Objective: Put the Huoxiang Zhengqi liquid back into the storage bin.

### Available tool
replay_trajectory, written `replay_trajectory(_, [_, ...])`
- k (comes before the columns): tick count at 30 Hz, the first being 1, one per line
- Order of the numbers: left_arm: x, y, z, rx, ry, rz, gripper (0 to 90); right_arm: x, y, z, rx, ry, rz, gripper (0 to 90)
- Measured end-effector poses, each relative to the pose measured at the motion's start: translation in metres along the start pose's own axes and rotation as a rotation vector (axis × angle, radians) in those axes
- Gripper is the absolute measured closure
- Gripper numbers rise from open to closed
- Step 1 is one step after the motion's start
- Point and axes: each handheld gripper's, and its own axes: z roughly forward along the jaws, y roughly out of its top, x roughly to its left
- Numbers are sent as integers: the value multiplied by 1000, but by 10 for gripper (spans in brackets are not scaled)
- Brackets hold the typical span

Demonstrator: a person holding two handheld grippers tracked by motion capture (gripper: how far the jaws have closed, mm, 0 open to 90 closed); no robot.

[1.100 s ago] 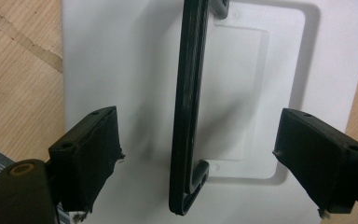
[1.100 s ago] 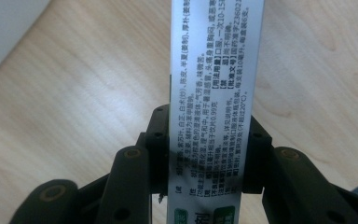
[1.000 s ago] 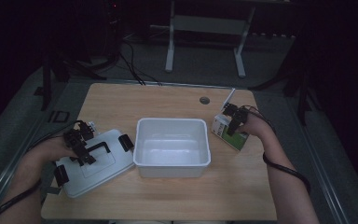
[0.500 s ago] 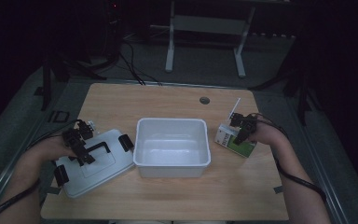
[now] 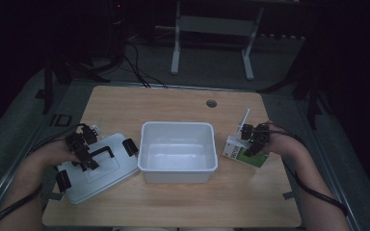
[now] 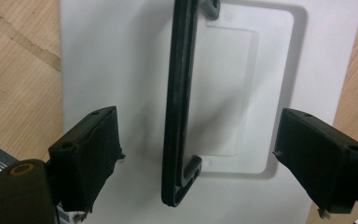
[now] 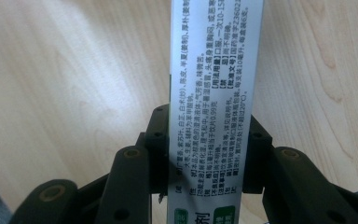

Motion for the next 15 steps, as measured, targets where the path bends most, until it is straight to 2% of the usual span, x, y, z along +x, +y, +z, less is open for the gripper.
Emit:
replay_trajectory(5, [0, 0, -2, -4, 3, 2, 142, 11, -3, -8, -11, -4, -46, 636])
replay_trajectory(15, [-2, 2, -4, -8, 7, 12, 141, 29, -13, -27, -23, -25, -103, 637])
